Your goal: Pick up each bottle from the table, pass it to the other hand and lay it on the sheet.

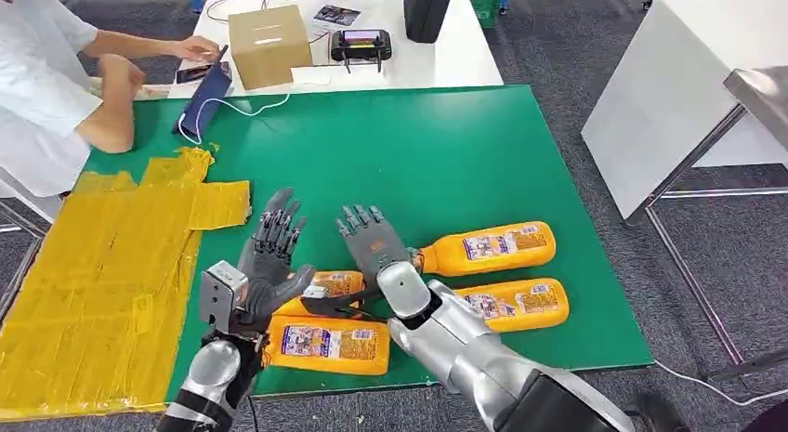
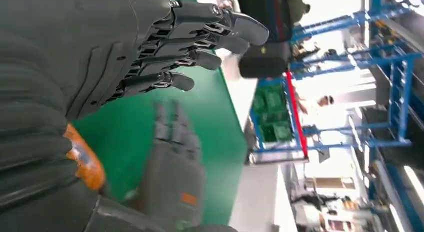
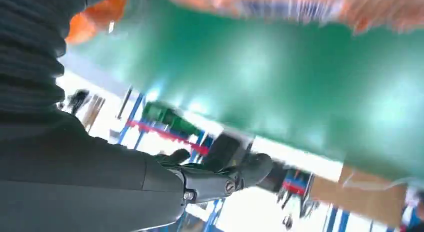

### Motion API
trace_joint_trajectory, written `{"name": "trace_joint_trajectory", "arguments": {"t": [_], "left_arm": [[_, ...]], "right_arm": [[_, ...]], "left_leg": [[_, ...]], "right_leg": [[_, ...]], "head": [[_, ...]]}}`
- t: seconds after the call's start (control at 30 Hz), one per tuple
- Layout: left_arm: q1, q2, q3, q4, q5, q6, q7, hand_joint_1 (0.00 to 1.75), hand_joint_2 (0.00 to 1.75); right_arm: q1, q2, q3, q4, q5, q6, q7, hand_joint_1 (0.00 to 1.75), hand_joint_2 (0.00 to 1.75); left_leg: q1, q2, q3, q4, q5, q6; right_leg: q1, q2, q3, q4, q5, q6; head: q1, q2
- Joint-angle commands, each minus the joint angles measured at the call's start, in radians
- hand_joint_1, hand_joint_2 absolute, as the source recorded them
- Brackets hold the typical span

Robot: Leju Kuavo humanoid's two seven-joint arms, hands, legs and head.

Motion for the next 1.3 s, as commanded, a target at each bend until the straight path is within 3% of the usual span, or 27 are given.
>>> {"name": "trace_joint_trajectory", "arguments": {"t": [0.03,0.33,0.43,0.57,0.7,0.8,0.97,1.1,1.3], "left_arm": [[0.137,-0.015,0.159,-0.135,-0.044,-0.005,0.022,0.0,1.75],[0.152,-0.024,0.18,-0.148,-0.057,-0.006,0.018,0.0,1.75],[0.209,-0.024,0.214,-0.203,-0.071,0.001,0.011,0.0,1.75],[0.254,-0.025,0.233,-0.239,-0.07,0.01,-0.007,0.0,1.75],[0.26,-0.022,0.235,-0.24,-0.066,0.016,-0.011,0.0,1.75],[0.274,-0.017,0.239,-0.241,-0.05,0.035,-0.021,0.0,1.75],[0.301,-0.011,0.246,-0.267,-0.046,0.048,-0.026,0.0,1.75],[0.298,-0.014,0.256,-0.285,-0.041,0.03,-0.011,0.0,1.75],[0.242,-0.018,0.231,-0.242,-0.043,-0.013,0.015,0.0,1.75]], "right_arm": [[0.168,-0.172,0.003,-0.557,0.151,0.078,0.043,0.0,1.75],[0.196,-0.19,-0.01,-0.626,0.166,0.076,0.025,0.0,1.75],[0.297,-0.239,-0.055,-0.835,0.116,-0.012,-0.012,0.0,1.75],[0.505,-0.286,-0.181,-1.119,-0.182,-0.263,-0.195,0.0,1.75],[0.548,-0.292,-0.215,-1.165,-0.216,-0.294,-0.237,0.0,1.75],[0.601,-0.277,-0.262,-1.22,-0.393,-0.387,-0.365,0.0,1.75],[0.598,-0.269,-0.294,-1.21,-0.384,-0.311,-0.386,0.0,1.75],[0.479,-0.243,-0.226,-1.018,-0.24,-0.107,-0.277,0.0,1.75],[0.293,-0.188,-0.149,-0.683,-0.143,0.008,-0.185,0.0,1.75]], "left_leg": [[0.002,-0.003,0.002,0.0,-0.002,-0.001],[0.001,-0.003,0.0,0.0,-0.001,-0.001],[0.001,-0.003,0.0,0.0,-0.001,-0.001],[0.002,-0.007,0.002,0.0,-0.003,-0.001],[0.001,-0.009,0.001,0.0,-0.002,-0.001],[0.001,-0.006,-0.001,0.0,-0.002,-0.001],[0.001,-0.007,0.0,0.0,-0.003,-0.002],[0.001,-0.002,0.0,-0.001,-0.002,-0.002],[0.001,-0.001,0.001,-0.002,-0.001,-0.001]], "right_leg": [[0.001,0.004,0.003,-0.002,-0.001,-0.001],[0.0,0.002,0.0,-0.001,-0.001,-0.001],[0.0,0.002,0.001,-0.001,-0.001,-0.001],[0.001,0.001,0.004,-0.002,-0.003,-0.002],[0.0,-0.001,0.003,-0.002,-0.003,-0.001],[0.0,0.0,0.001,-0.001,-0.002,-0.001],[0.0,0.003,0.002,-0.001,-0.003,-0.002],[0.001,0.004,0.0,-0.002,-0.001,-0.002],[0.0,0.005,0.001,-0.002,0.0,-0.002]], "head": [[0.0,0.0],[0.0,0.0],[0.0,0.0],[0.0,0.0],[0.0,0.0],[0.0,0.0],[0.0,0.0],[0.0,0.0],[0.0,0.0]]}}
